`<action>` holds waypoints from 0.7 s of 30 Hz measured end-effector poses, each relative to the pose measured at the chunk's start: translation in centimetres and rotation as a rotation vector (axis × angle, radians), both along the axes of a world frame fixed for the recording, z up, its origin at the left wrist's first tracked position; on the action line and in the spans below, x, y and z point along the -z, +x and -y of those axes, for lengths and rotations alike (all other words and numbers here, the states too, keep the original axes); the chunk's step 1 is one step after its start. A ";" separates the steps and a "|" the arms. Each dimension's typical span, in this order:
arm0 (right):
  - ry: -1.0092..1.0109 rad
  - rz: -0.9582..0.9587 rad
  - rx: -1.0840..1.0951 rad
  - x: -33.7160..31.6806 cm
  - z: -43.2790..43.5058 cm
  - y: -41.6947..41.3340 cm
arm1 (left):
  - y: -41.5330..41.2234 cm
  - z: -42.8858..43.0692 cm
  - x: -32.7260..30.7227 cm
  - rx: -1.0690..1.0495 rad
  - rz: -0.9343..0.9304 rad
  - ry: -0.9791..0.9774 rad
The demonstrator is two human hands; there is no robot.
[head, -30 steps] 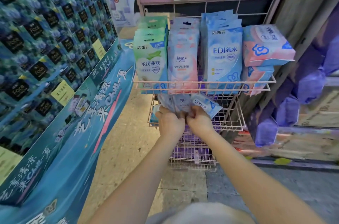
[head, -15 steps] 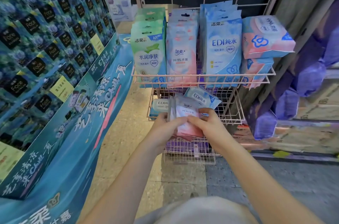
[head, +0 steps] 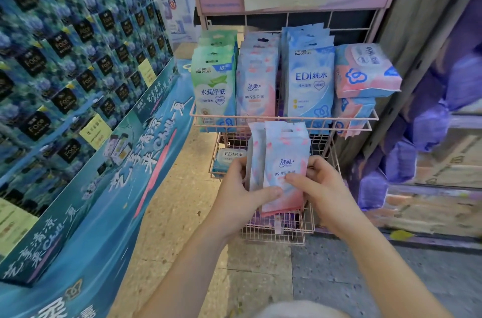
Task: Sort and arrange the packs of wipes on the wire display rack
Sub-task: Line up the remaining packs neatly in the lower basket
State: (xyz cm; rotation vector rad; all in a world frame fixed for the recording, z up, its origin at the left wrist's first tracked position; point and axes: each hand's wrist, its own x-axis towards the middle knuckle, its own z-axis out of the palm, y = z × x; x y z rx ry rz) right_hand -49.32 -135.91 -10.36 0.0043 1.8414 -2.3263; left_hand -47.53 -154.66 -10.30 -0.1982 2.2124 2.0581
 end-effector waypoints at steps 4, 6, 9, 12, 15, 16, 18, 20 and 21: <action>0.046 -0.108 0.051 -2.5 -0.2 -0.1 | -0.5 -0.2 -1.9 0.009 -0.104 -0.009; 0.107 -0.176 0.082 -4.3 -0.1 -0.3 | -0.9 -0.3 -3.0 0.005 -0.169 -0.033; 0.232 -0.287 0.085 -7.9 -0.1 -0.8 | -1.6 -0.5 -5.3 0.013 -0.288 -0.092; 0.369 -0.403 0.046 -11.8 0.0 -2.1 | -3.1 -0.1 -8.1 -0.015 -0.425 -0.218; 0.525 -0.505 0.039 -14.8 0.8 -4.4 | -5.1 0.9 -11.0 -0.016 -0.459 -0.316; 0.563 -0.513 0.050 -15.4 1.2 -5.3 | -5.7 1.3 -11.6 -0.026 -0.459 -0.329; 0.619 -0.521 0.078 -16.1 2.1 -7.1 | -6.8 1.9 -12.6 -0.095 -0.453 -0.360; 0.662 -0.524 0.114 -15.9 3.0 -8.6 | -7.9 2.1 -12.8 -0.198 -0.480 -0.532; 0.682 -0.518 0.132 -15.4 3.6 -9.2 | -8.6 2.2 -12.6 -0.234 -0.490 -0.669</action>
